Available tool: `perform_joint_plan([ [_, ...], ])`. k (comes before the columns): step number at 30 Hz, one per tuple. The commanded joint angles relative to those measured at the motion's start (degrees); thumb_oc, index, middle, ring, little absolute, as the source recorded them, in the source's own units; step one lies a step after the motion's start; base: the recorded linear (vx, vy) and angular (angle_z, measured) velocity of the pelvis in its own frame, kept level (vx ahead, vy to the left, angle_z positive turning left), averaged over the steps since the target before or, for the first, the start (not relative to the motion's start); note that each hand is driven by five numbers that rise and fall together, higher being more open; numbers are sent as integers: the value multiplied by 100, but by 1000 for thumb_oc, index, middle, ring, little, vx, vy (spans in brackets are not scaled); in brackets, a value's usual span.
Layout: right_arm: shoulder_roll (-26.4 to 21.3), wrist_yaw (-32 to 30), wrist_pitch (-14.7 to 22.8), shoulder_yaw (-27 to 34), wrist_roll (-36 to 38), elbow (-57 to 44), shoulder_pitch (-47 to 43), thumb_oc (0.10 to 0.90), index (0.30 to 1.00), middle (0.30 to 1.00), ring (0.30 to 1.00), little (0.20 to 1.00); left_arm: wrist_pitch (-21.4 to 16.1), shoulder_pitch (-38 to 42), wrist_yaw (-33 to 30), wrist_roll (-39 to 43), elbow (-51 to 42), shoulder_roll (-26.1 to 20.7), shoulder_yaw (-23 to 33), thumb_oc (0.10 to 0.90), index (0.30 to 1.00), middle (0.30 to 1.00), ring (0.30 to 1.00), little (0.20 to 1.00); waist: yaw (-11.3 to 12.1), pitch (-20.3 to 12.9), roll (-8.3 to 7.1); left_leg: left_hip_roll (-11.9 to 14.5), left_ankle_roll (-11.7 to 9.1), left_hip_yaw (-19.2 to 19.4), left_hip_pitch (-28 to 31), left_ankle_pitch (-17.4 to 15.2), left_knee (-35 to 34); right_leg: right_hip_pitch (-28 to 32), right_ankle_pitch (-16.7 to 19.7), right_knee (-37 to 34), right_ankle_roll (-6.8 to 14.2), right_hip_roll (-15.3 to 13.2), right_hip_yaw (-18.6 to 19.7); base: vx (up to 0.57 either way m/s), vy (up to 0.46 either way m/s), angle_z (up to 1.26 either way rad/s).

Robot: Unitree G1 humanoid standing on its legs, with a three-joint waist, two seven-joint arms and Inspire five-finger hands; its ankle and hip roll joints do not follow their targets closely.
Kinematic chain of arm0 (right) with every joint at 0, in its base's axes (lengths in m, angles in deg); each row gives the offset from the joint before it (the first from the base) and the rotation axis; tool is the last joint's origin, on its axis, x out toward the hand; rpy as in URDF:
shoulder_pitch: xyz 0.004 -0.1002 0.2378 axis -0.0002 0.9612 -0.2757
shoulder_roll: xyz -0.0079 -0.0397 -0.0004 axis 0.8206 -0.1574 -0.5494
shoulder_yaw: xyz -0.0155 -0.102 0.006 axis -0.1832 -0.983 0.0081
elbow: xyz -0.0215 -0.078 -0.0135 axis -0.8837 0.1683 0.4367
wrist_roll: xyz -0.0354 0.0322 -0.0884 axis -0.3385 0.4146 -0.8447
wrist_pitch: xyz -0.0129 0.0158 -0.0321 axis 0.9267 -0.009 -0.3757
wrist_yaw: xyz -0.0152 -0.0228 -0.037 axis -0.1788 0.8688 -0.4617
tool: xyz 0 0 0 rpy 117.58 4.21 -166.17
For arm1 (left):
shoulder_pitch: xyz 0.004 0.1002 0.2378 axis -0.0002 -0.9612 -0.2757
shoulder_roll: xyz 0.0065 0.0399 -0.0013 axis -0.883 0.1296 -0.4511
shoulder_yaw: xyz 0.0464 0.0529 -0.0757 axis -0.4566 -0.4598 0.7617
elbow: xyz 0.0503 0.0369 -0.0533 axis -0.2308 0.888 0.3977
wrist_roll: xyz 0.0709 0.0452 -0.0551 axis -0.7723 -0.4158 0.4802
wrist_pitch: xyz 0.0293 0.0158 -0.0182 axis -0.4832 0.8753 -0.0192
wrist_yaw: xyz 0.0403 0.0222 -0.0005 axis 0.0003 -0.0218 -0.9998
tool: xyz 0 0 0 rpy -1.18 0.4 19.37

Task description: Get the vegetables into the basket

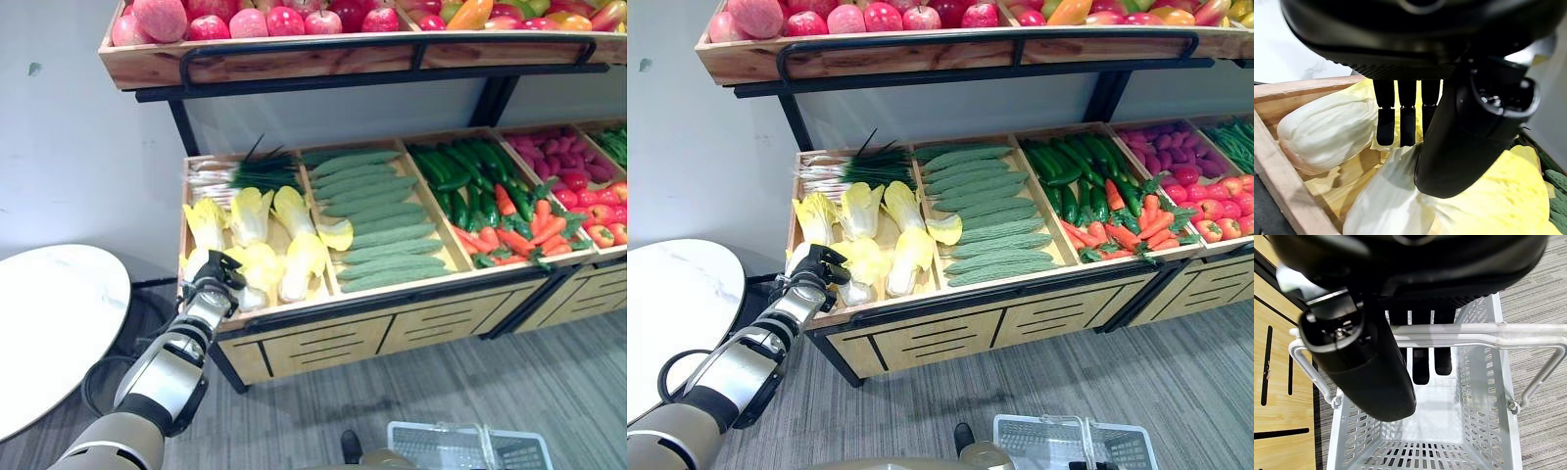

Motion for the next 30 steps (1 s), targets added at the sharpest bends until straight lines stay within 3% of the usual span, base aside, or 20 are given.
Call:
perform_joint_plan([
  [1,73,160,97,-219,-133,49,-197,400,300,300,300,300,-316,586,29,224,-533,-49,-56,400,300,300,300,300,-13,182,24,-19,-225,-141,-219,-19,31,781,-896,29,393,-115,-138,0,0,0],
  [11,-56,221,52,-84,-130,-65,-230,400,300,300,300,300,-555,721,67,371,-2352,-559,-65,400,300,300,300,300,120,184,-18,-16,-219,-241,-243,3,31,802,-891,29,399,-132,-220,-13,3,2],
  [21,-214,288,-16,176,-195,-169,-213,400,300,300,300,300,-696,54,404,467,-4252,-981,252,400,300,300,300,300,242,161,-84,-14,-209,-284,-245,-14,31,817,-887,29,396,-152,-279,-7,4,2],
  [30,-260,340,-67,334,-217,-147,-172,400,300,300,300,300,-755,-424,569,539,-5348,-1261,574,400,300,300,300,300,325,144,-136,-6,-194,-307,-211,-34,31,862,-896,29,391,-149,-294,-3,4,1],
])
